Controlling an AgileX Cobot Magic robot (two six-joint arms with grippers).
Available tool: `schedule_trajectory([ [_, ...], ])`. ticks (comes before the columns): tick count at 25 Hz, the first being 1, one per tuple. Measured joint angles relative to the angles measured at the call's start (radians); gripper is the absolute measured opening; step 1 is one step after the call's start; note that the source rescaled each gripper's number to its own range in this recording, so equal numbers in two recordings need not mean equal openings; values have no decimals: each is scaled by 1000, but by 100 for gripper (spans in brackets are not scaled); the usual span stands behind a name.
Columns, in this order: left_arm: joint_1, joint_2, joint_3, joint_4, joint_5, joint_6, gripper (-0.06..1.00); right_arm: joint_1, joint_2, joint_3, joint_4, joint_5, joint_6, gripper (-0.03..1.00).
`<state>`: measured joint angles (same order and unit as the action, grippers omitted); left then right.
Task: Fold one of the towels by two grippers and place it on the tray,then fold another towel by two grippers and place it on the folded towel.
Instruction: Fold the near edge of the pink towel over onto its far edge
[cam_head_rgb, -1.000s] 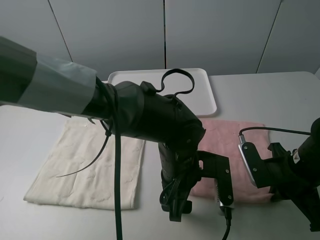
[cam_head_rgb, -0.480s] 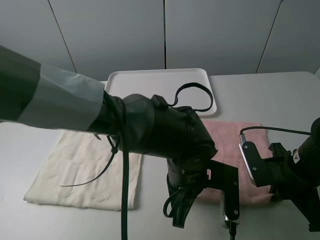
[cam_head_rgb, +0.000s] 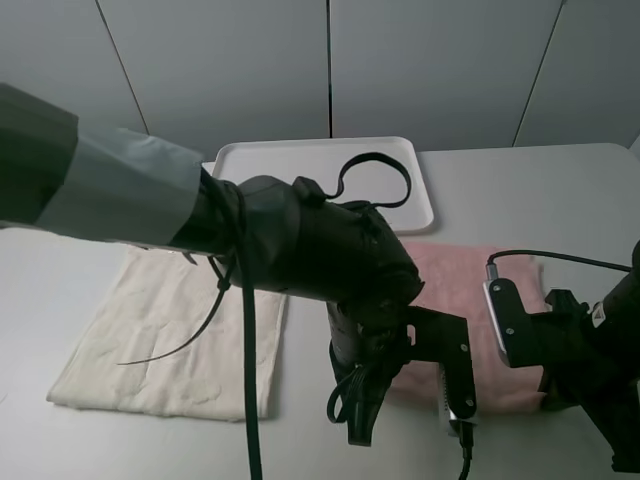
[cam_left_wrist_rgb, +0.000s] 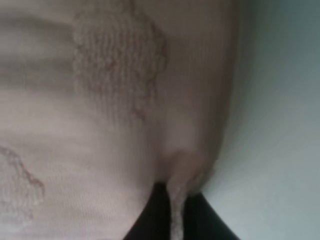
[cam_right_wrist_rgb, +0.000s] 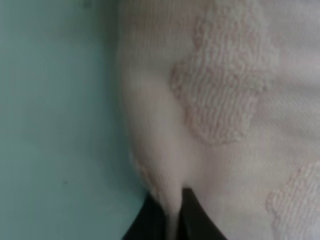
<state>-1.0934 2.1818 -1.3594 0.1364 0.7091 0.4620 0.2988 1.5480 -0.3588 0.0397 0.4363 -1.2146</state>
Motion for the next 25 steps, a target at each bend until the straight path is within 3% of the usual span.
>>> schedule_trajectory([
  [6,68,-32,0,-26,-20,-6,0,0,-110,2,16,4,100,0],
  [15,98,-77,0,-55,-47,-13,0,0,-221,-5,23,6,485,0],
  [25,228,-144,0,-317,-146,-17,0,0,-272,-92,-98,13,1005,0],
])
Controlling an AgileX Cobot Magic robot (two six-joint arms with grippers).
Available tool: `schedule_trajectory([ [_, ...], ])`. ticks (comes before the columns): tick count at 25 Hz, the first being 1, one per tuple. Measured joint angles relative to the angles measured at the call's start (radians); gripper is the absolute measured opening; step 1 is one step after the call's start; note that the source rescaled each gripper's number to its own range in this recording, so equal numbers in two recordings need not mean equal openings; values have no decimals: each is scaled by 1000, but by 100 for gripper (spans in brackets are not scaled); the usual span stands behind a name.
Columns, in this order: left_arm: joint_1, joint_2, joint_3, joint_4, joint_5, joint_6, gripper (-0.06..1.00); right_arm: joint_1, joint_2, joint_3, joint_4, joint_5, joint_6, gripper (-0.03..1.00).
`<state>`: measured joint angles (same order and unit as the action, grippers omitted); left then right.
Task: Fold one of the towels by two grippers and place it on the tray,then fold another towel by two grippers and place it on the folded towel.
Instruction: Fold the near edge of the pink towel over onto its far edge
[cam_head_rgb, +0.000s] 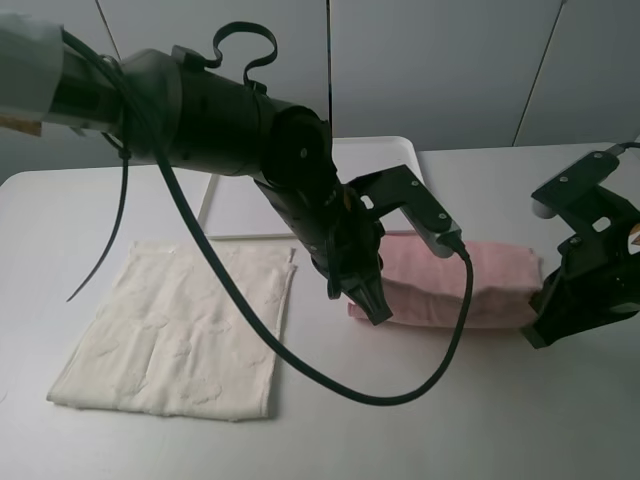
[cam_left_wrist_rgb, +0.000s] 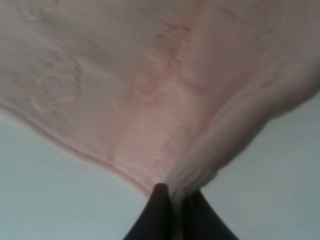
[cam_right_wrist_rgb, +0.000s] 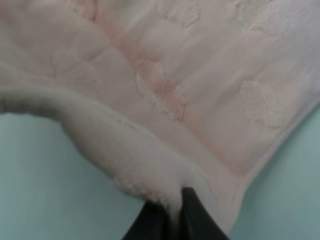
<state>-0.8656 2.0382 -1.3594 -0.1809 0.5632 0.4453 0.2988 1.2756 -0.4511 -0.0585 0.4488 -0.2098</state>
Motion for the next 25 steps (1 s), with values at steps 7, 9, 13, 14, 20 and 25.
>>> schedule_trajectory([
  [7,52,-2,0,-107,-59,0,0,0,0,-36,-171,-2,344,0],
  [9,57,-2,0,-124,-86,0,0,0,0,-38,-261,-5,459,0],
  [13,57,-2,0,-134,-143,0,0,0,0,-39,-419,-13,665,0],
  [14,57,-2,0,-134,-153,0,0,0,0,-39,-456,-21,703,0],
  [20,60,-2,0,-136,-194,-4,0,0,15,-41,-566,-58,830,0],
  [25,80,-2,0,-134,-203,-15,0,0,90,-46,-663,-93,941,0],
])
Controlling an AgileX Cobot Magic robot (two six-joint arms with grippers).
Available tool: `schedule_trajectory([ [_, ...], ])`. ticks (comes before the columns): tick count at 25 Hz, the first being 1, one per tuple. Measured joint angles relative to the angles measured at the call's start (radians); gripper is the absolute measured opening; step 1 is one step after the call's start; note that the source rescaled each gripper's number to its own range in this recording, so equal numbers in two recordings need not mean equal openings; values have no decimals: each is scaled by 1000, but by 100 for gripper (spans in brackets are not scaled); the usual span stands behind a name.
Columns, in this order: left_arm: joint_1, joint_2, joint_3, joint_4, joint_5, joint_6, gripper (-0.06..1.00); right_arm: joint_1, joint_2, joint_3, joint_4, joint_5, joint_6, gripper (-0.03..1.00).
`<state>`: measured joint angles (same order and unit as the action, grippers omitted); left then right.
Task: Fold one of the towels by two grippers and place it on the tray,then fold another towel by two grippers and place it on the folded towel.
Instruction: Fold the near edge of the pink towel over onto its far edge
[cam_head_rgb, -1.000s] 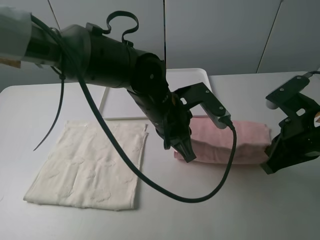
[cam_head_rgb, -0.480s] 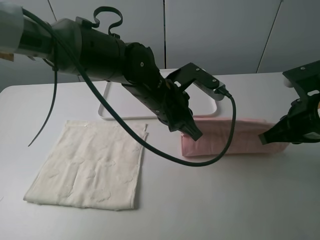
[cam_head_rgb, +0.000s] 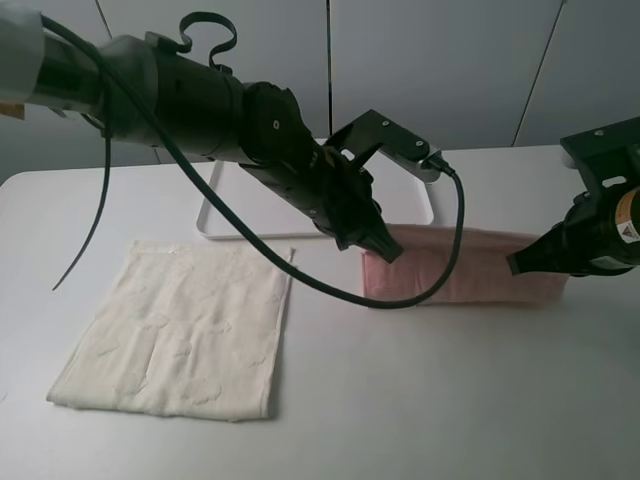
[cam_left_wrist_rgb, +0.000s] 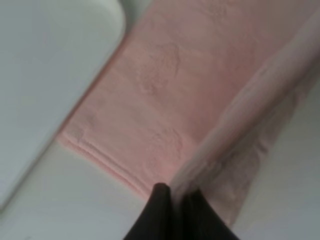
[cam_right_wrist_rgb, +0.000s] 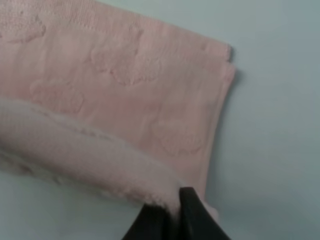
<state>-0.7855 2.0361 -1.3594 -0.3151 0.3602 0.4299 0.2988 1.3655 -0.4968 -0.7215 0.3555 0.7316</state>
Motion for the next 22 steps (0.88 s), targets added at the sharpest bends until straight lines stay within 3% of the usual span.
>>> schedule_trajectory([
  [5,4,6,0,4,-13,-5,0,0,48,-46,-124,-6,152,0],
  [10,18,32,0,13,-48,-32,0,0,91,-57,-169,-18,201,0],
  [12,25,39,0,13,-58,-36,4,0,117,-57,-237,-23,252,2],
  [14,32,47,0,22,-67,-41,14,0,142,-57,-346,-21,345,10],
  [16,43,51,0,28,-79,-57,30,0,157,-57,-487,-16,456,27],
  [19,57,54,0,32,-118,-98,64,0,159,-57,-656,-1,637,58],
  [22,66,54,0,32,-128,-129,83,0,159,-57,-733,43,754,79],
])
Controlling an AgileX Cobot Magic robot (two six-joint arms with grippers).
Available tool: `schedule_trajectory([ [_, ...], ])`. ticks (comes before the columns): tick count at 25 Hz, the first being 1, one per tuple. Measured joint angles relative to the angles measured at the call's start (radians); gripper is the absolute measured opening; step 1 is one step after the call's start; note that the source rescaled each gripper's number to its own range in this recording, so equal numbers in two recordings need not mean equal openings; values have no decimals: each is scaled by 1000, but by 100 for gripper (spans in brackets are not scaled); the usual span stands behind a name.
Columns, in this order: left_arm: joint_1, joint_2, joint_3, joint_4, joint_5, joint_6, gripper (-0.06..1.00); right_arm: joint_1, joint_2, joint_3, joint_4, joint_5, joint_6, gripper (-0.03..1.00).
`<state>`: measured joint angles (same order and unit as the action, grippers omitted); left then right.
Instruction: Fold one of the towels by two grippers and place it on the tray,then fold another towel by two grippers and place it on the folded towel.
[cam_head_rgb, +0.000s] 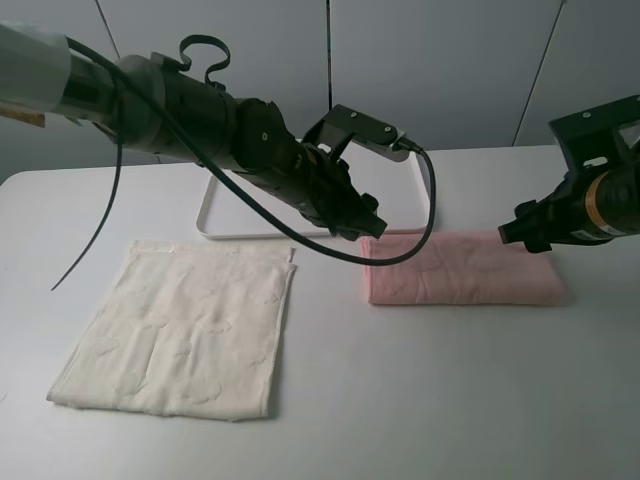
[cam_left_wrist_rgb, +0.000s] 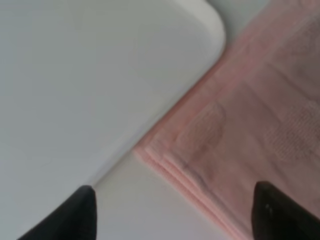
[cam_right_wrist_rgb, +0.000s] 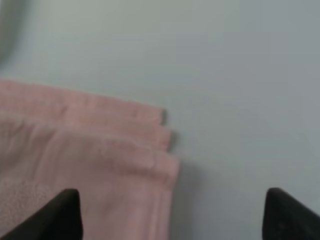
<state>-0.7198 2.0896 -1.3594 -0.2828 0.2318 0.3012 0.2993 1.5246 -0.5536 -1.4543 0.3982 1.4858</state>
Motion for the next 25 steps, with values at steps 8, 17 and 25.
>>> schedule_trajectory([
  [8,17,37,-141,-2,258,-128,86,0,12,-75,238,-26,-175,85],
  [17,46,172,-388,61,561,-395,86,-130,131,-346,1162,214,-1132,91],
  [25,46,227,-421,67,615,-480,83,-275,154,-415,1397,341,-1429,92],
])
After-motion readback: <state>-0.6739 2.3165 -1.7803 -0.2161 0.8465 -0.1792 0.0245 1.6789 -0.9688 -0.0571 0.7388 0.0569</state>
